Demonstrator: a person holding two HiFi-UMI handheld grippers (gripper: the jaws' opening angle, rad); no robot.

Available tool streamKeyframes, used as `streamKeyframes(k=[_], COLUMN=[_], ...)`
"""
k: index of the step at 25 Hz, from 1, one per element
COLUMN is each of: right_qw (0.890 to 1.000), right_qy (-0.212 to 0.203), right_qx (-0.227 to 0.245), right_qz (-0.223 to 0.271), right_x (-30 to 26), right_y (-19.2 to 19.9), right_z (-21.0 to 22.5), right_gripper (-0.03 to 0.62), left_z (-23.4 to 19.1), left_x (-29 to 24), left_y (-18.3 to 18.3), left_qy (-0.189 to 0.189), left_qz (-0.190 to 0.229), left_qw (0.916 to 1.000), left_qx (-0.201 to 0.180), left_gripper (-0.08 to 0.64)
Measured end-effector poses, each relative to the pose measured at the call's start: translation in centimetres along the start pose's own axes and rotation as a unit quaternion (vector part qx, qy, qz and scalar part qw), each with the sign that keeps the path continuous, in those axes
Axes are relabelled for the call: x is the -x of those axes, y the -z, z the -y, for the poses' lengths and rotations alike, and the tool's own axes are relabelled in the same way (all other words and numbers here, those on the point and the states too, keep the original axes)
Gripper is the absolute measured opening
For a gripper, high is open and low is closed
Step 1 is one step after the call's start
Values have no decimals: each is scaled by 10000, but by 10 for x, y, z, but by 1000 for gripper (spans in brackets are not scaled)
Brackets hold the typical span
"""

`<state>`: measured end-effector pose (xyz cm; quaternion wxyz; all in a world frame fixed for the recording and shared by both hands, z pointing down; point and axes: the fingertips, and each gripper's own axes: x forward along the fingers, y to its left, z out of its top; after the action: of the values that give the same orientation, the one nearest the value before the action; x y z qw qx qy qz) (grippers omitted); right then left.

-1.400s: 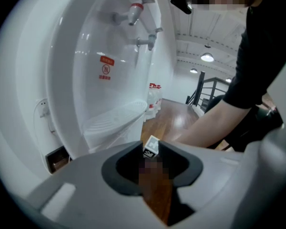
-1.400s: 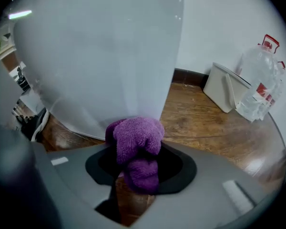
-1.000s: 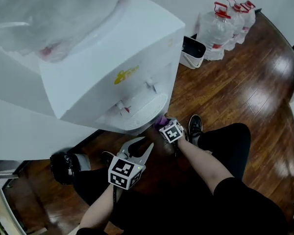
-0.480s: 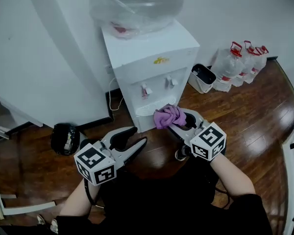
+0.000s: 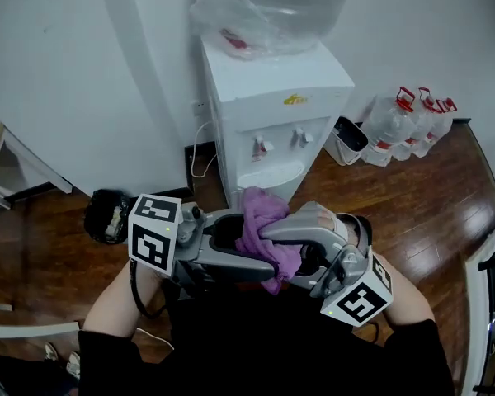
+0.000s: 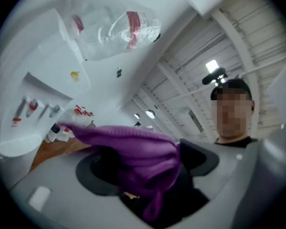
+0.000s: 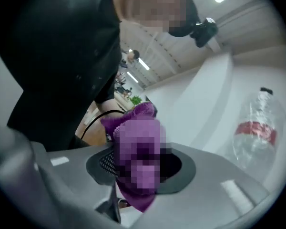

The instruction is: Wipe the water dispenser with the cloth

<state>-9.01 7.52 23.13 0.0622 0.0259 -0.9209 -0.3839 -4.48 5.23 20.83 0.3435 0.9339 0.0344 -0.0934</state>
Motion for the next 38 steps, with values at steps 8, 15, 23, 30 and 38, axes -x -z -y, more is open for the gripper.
streamKeyframes(k=[8, 15, 23, 30, 38], right_qw=[9957, 9824, 9392, 9443, 9399], right_qy=[-116, 1298, 2296, 2004, 1814], right_qx=[810, -1316, -2508, -2594, -2880], right_qz=[-439, -251, 484, 283, -282], right_x=[-13, 51, 50, 47, 44], right_y=[11, 52, 76, 76, 110], right_z=[-25, 48, 92, 63, 36], right_gripper=[223, 301, 193, 172, 152], left_z=[-8, -50, -114, -158, -228], left_x=[3, 29, -37, -5, 146], left_y=[22, -66, -191, -183, -286], left_qy=[-247, -1728, -2950, -3252, -4511], left_qz=[-430, 220, -1128, -2461, -1522], left_qw=[9957, 9603, 8660, 8422, 8183], left_qx=[-788, -2179, -3876, -3528, -3220], left_gripper=[240, 206, 210, 210, 210])
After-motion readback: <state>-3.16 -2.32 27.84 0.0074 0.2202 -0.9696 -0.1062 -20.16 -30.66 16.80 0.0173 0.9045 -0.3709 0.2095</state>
